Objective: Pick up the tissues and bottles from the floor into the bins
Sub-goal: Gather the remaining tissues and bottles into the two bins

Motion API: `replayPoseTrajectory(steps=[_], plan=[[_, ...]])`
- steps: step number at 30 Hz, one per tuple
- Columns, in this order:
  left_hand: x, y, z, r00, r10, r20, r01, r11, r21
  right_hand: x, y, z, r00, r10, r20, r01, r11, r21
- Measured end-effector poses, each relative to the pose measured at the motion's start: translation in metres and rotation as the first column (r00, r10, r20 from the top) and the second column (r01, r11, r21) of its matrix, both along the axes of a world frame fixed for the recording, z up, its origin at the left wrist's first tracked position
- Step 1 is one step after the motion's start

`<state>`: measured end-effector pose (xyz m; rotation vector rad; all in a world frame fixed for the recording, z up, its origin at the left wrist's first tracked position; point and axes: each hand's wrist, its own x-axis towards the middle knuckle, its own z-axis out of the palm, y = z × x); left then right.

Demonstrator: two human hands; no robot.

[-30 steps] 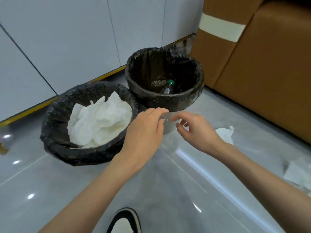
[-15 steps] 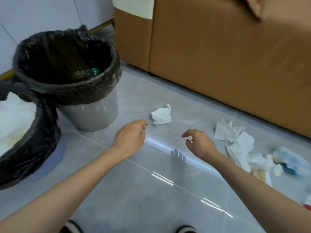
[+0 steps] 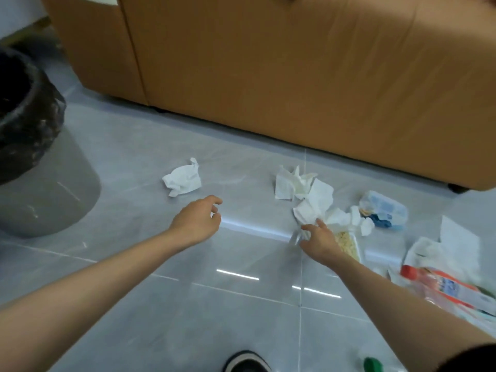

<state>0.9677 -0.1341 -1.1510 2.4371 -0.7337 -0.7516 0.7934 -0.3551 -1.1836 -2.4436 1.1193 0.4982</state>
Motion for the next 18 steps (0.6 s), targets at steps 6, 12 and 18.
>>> replayPoseTrajectory(steps=[6, 12, 18], plan=[[-0.009, 0.006, -0.017, 0.997, 0.054, -0.051, -0.057, 0.997, -0.058, 0.008, 0.012, 0.001, 0.991, -0.044, 0.127, 0.029, 0.993, 0.112], [-0.020, 0.019, -0.025, 0.986, 0.053, -0.160, -0.084, 0.977, -0.194, 0.033, 0.047, 0.010, 0.950, -0.113, 0.291, -0.018, 0.911, 0.412], [-0.049, 0.025, -0.034, 0.984, -0.018, -0.177, -0.025, 0.971, -0.238, 0.059, 0.081, 0.014, 0.932, -0.134, 0.337, -0.115, 0.772, 0.626]])
